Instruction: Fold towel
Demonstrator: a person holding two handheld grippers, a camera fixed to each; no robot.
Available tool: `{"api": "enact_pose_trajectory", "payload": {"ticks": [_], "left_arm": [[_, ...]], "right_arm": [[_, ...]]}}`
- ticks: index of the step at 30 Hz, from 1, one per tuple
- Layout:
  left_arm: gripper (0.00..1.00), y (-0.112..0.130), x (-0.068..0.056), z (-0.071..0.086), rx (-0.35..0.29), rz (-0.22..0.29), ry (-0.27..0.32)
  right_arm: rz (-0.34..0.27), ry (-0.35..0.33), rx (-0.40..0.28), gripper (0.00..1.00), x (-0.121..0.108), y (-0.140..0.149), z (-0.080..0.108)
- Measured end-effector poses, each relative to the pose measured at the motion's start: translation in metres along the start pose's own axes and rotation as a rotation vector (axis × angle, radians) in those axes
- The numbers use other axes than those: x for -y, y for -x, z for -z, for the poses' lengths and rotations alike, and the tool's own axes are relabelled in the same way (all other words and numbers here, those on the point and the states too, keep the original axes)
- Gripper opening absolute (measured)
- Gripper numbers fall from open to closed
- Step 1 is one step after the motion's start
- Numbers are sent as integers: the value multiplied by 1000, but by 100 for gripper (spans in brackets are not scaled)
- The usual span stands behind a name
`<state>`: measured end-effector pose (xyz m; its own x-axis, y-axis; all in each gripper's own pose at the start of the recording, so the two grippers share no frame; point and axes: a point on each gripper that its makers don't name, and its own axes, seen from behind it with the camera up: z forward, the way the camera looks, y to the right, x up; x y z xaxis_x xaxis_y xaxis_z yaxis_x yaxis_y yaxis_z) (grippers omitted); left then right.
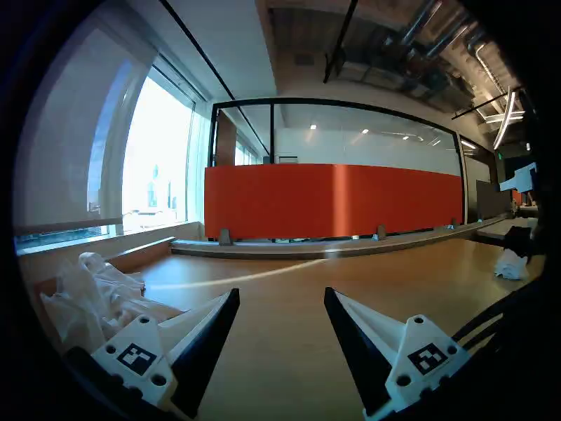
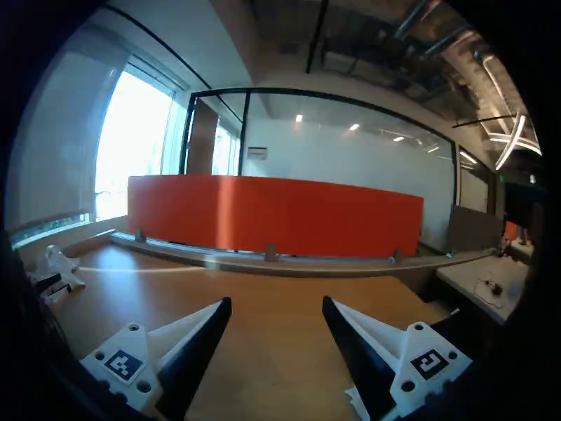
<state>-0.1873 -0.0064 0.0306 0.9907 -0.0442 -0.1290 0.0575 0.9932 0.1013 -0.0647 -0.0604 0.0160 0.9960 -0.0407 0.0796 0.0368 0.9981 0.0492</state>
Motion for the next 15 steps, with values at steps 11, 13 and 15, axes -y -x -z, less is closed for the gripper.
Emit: {"api": "enact_pose_trajectory", "payload": {"ticks": [11, 13, 15], "left_arm": [[89, 2, 1, 2, -1, 1, 0], [89, 3, 1, 2, -1, 1, -1], [92, 4, 1, 2, -1, 1, -1]], "right_arm": [[-4, 1, -11, 100, -7, 4, 3], [2, 6, -20, 100, -10, 4, 3], [8, 14, -32, 100, -13, 4, 2]]}}
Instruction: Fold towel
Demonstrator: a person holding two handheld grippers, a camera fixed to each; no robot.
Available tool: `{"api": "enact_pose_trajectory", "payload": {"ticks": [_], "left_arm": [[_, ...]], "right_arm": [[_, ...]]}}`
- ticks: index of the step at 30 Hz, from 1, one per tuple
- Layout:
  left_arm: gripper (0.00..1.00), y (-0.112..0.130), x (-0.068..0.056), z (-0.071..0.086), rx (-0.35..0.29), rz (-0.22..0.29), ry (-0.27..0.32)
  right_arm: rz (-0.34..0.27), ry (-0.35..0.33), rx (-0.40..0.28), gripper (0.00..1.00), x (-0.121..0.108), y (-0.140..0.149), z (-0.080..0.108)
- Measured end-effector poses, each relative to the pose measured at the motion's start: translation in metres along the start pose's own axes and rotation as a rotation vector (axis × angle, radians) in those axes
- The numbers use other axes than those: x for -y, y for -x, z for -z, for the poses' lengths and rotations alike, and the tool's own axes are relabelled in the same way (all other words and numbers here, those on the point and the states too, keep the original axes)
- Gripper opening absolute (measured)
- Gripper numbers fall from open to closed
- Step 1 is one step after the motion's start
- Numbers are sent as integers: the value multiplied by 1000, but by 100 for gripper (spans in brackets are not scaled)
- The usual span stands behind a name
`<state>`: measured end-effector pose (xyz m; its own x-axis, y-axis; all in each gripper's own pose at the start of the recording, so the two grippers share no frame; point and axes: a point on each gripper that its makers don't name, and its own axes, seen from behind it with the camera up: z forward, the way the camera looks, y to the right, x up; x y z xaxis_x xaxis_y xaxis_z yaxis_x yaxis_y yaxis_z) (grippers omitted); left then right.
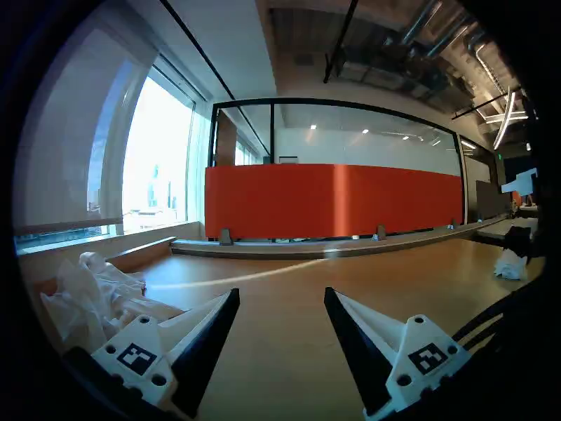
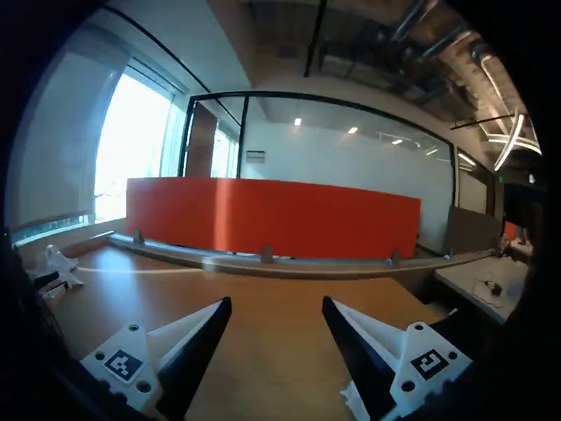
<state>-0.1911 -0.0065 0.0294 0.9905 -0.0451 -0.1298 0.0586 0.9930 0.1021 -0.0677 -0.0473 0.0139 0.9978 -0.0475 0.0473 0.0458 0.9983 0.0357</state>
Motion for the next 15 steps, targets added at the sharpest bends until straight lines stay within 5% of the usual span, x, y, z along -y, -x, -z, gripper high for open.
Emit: {"api": "enact_pose_trajectory", "payload": {"ticks": [15], "left_arm": [[96, 10, -2, -3, -3, 1, 0]], "right_arm": [[-13, 29, -64, 100, -20, 21, -10]]}}
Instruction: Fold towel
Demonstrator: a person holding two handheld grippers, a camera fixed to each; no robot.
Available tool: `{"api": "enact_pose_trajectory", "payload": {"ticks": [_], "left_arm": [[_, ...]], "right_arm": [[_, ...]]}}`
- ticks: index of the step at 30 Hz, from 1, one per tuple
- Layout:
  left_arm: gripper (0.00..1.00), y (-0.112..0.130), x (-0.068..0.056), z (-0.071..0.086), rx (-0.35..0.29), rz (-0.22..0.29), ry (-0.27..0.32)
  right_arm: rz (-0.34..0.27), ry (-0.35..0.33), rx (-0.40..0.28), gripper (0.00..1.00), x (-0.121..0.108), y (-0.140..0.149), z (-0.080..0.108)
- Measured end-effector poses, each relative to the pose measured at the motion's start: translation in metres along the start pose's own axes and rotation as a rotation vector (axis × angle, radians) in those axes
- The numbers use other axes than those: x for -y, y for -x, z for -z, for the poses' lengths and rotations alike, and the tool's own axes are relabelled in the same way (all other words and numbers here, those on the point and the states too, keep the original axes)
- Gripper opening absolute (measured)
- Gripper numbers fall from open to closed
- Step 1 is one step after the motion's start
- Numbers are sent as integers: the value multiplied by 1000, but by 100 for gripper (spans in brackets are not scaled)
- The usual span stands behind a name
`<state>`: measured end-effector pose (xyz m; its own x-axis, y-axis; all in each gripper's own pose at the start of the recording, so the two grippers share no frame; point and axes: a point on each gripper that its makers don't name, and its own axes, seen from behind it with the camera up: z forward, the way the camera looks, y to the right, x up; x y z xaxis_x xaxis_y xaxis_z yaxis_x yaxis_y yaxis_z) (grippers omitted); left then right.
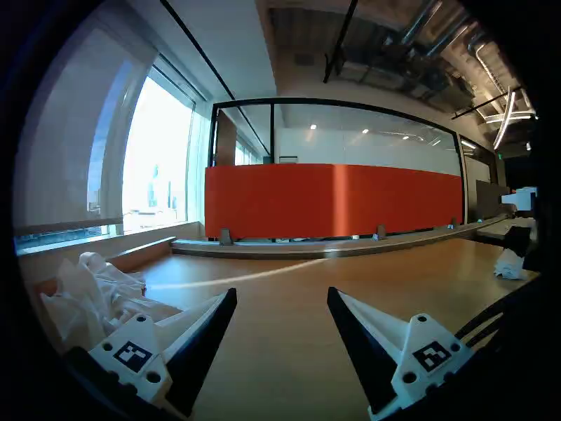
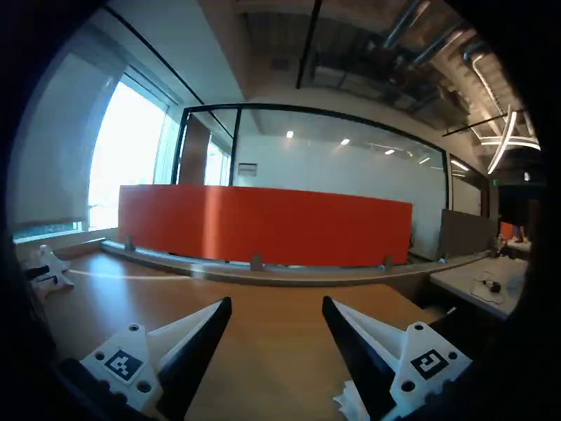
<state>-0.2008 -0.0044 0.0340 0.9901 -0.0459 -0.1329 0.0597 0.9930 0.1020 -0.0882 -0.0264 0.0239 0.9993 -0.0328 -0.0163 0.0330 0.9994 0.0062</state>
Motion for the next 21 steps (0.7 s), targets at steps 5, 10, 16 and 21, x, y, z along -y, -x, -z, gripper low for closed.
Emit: {"api": "enact_pose_trajectory", "payload": {"ticks": [5, 10, 16, 21], "left_arm": [[96, 2, 0, 0, 0, 0, 0], [96, 3, 1, -1, -1, 0, 0], [96, 4, 2, -1, -1, 0, 0], [96, 4, 2, -1, -1, 0, 0]], "right_arm": [[-12, 6, 8, 100, -9, 27, -1], [-44, 1, 14, 100, -14, 48, 1], [-73, -2, 19, 100, -19, 69, 1], [-85, 3, 16, 100, -24, 79, 3]]}}
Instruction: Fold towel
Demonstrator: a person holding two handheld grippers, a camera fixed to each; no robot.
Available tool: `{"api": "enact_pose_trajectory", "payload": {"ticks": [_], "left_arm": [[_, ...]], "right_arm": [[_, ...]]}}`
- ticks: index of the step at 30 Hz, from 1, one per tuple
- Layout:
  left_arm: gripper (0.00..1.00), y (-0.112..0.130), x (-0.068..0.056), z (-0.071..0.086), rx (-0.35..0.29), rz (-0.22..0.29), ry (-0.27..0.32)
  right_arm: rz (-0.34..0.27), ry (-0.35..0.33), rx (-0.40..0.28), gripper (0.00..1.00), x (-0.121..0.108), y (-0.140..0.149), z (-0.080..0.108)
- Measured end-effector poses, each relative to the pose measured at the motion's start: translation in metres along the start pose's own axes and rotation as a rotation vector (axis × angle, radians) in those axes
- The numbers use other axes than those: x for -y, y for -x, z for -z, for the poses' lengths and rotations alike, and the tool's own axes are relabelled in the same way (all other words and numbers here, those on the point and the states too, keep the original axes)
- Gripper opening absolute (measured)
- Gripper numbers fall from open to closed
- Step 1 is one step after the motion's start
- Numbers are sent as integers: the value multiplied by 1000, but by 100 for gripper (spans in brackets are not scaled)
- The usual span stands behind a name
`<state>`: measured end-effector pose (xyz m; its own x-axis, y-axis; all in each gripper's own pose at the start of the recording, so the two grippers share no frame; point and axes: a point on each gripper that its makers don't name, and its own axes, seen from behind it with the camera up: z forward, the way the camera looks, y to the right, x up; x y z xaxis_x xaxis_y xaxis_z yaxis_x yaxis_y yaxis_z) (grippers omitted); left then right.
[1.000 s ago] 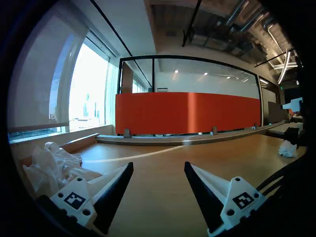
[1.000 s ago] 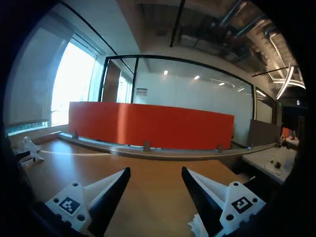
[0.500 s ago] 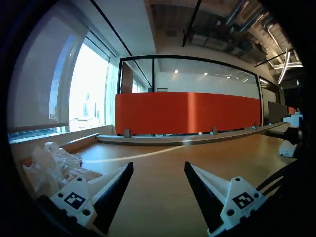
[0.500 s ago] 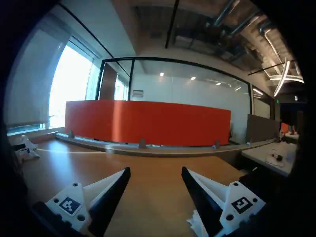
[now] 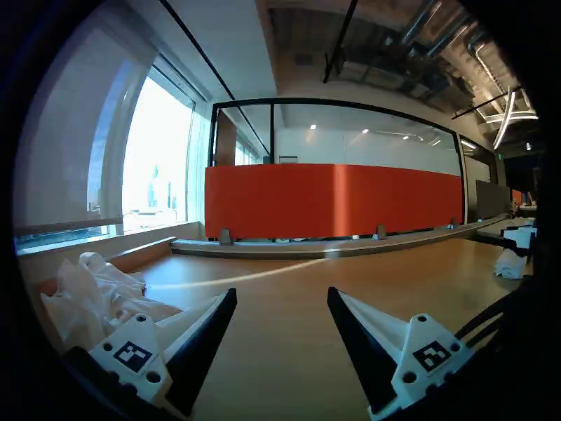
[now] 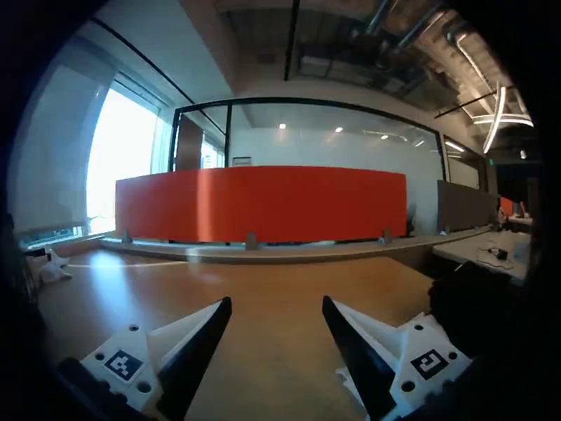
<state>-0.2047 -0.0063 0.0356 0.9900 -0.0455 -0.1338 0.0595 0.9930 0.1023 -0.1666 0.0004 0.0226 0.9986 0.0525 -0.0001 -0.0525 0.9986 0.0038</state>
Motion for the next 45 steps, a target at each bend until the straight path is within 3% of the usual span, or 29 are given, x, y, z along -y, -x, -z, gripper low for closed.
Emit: {"api": "enact_pose_trajectory", "payload": {"ticks": [8, 45], "left_arm": [[96, 0, 0, 0, 0, 0, 0], [96, 1, -1, -1, 0, 0, 0]], "right_arm": [[-36, 3, -10, 100, -5, 6, -1], [14, -32, -47, 100, 11, 5, 3]]}}
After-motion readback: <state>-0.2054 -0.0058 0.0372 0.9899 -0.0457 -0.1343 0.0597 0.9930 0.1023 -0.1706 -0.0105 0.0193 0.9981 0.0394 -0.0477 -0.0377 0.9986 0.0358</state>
